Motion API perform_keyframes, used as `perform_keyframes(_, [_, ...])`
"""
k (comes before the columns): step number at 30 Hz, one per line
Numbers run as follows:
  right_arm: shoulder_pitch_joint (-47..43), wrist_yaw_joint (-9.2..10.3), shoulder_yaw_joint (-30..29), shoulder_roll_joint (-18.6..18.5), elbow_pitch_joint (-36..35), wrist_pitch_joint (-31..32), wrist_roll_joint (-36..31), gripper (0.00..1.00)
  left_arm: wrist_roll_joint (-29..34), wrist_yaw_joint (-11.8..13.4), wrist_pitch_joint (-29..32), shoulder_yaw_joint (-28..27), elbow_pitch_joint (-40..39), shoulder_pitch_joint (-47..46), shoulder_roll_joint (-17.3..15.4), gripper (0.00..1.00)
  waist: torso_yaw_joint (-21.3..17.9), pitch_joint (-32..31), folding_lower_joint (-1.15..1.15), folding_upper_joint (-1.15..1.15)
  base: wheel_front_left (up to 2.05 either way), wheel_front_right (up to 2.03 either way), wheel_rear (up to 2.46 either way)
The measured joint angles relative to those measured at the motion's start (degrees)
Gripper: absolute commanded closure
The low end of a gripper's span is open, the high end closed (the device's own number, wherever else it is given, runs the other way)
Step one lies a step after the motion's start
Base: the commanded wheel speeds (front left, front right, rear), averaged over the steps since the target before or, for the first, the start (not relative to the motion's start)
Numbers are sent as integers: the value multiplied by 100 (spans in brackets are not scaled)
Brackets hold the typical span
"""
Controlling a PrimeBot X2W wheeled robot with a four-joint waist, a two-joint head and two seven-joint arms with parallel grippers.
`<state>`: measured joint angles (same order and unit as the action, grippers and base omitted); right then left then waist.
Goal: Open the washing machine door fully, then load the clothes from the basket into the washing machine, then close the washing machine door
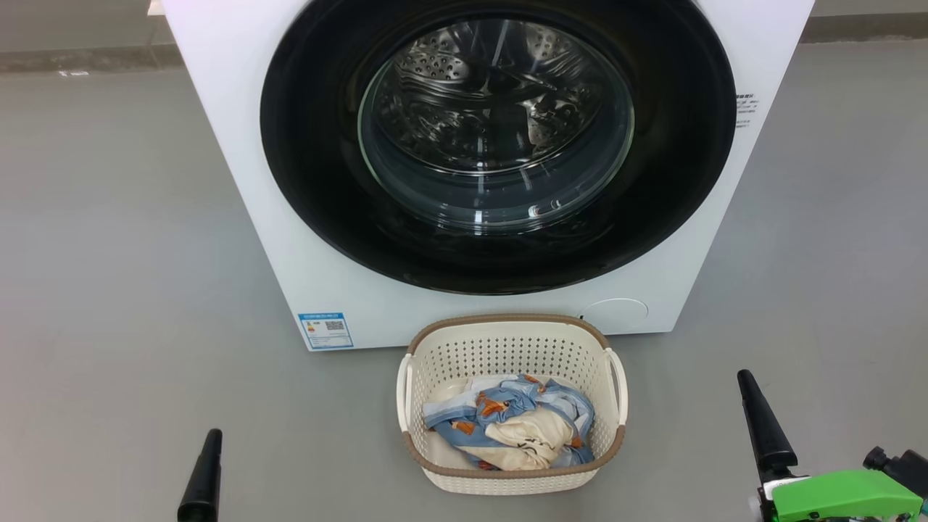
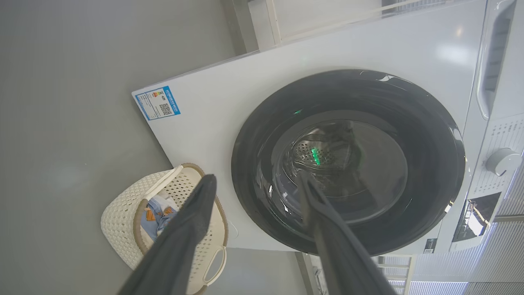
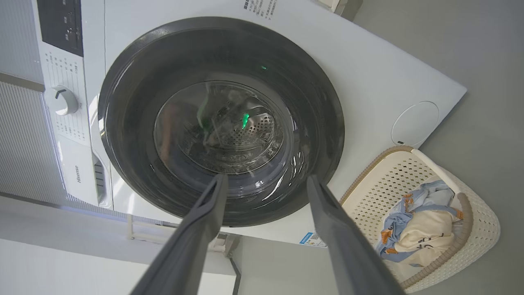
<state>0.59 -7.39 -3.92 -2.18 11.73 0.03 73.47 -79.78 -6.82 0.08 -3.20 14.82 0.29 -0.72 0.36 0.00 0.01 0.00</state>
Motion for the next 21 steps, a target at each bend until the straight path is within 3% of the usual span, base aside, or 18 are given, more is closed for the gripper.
perform_keyframes(21, [3, 0, 492, -289, -171, -318, -1896, 0, 2149, -2, -320, 90, -215, 95, -108, 0, 24, -26, 0, 0, 0, 0, 0])
